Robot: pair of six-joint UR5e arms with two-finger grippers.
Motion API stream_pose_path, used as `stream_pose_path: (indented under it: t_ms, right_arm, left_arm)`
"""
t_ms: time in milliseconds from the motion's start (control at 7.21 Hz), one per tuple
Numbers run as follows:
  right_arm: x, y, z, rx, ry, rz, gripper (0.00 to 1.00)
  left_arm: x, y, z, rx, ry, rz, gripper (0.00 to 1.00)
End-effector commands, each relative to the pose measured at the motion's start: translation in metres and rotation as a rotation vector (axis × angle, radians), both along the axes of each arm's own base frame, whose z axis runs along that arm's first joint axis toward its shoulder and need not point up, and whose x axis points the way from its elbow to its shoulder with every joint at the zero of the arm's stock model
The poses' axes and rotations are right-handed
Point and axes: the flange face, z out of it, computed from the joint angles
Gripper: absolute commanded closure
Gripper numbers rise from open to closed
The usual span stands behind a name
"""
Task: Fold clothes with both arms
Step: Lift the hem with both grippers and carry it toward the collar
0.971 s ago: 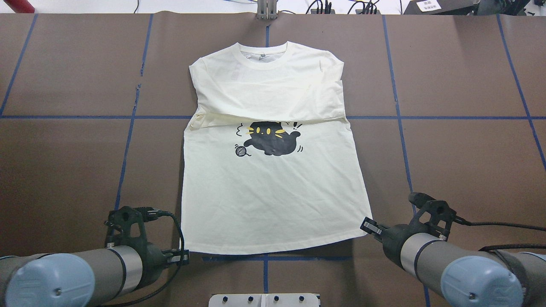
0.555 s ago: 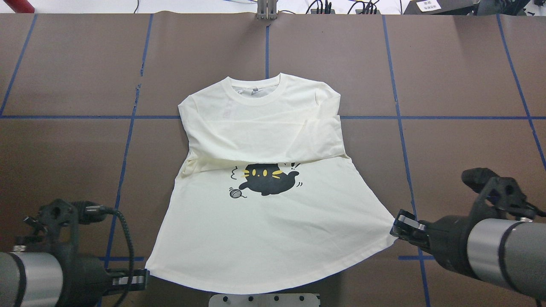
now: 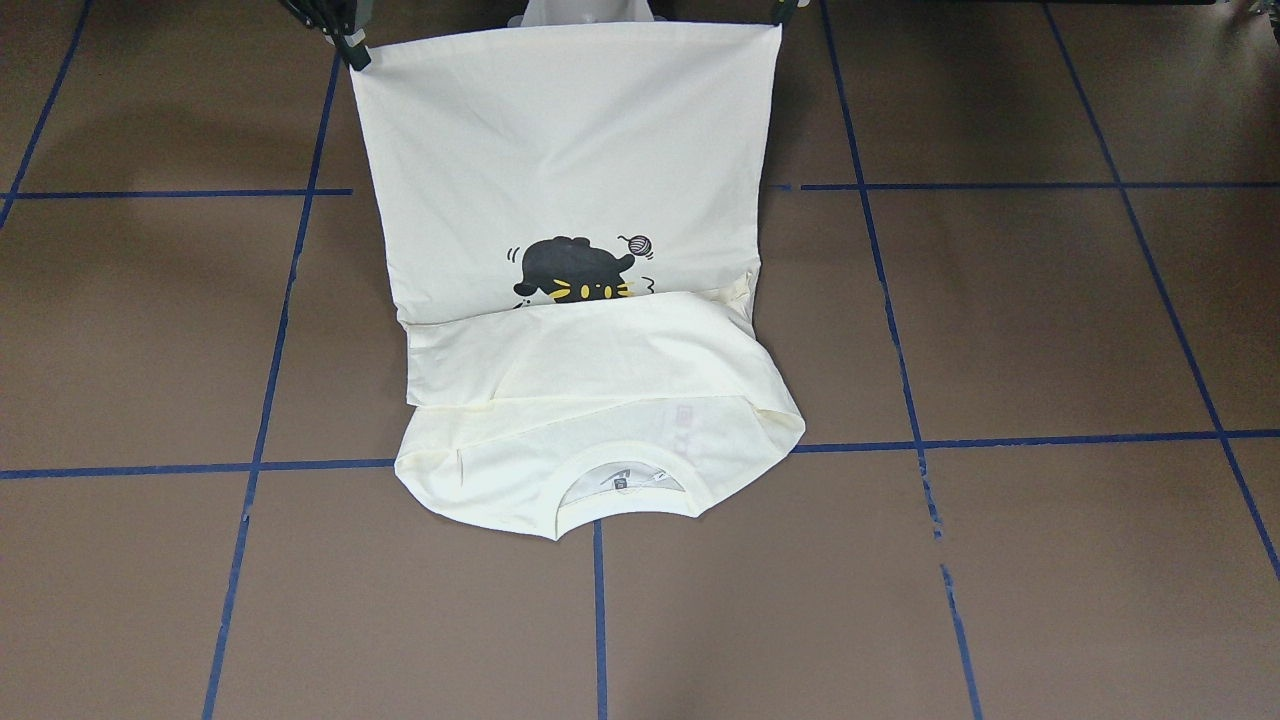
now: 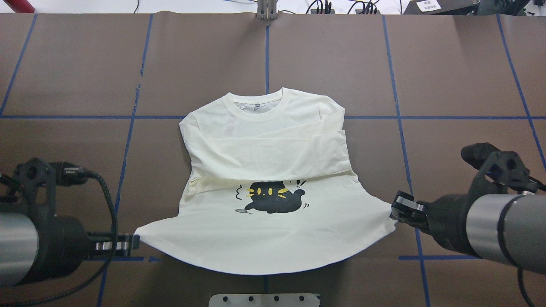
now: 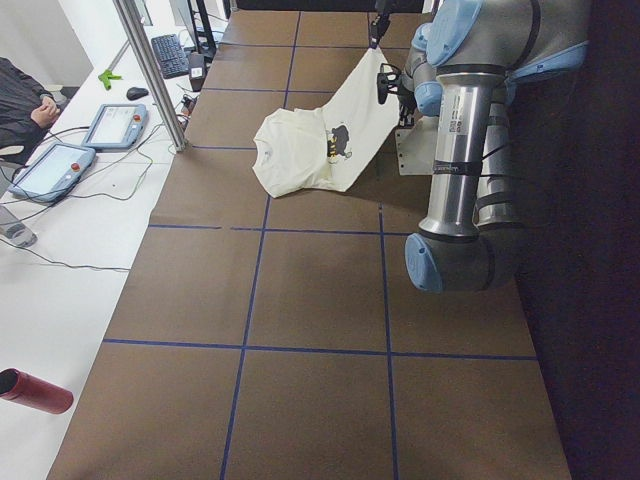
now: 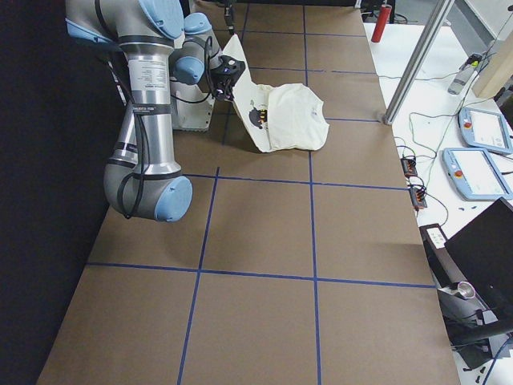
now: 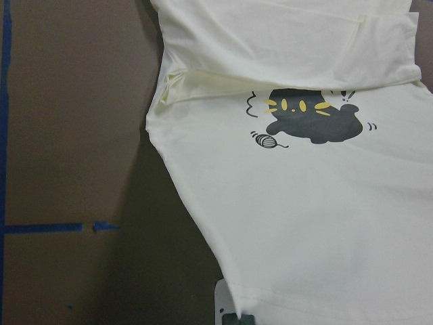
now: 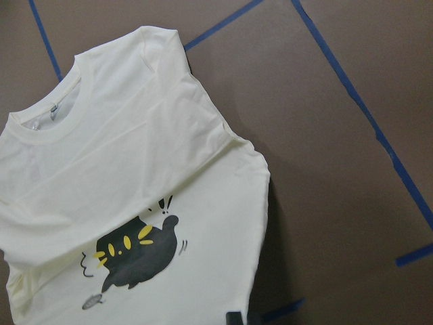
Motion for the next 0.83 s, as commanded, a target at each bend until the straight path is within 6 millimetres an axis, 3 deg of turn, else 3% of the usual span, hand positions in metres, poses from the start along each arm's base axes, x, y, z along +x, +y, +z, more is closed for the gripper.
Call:
stream_pose_path:
  t_ms: [0,139,277,555,694]
  right_arm:
    - [-0.020,-0.073,-0.010,0.064,0.048,0.053,1.00]
    - [-0.024,-0.113,-0.011,0.023,0.051,0.078,1.00]
    - [-0.034,-0.147,-0.011,0.020,0.079,0.103,1.00]
    - [-0.044,-0.219,-0.004,0.038,0.168,0.138,1.00]
    - [-0.051,-0.251,0.001,0.030,0.210,0.145,1.00]
  left_arm:
    - [0.003,-0.088,0.001,0.079,-0.075,-0.081,1.00]
    - [0.022,-0.132,0.001,0.096,-0.122,-0.107,1.00]
    - [0.029,-0.159,0.001,0.110,-0.151,-0.122,1.00]
    - [0.039,-0.201,0.009,0.107,-0.207,-0.149,1.00]
    - [0.054,-0.222,0.013,0.100,-0.223,-0.155,1.00]
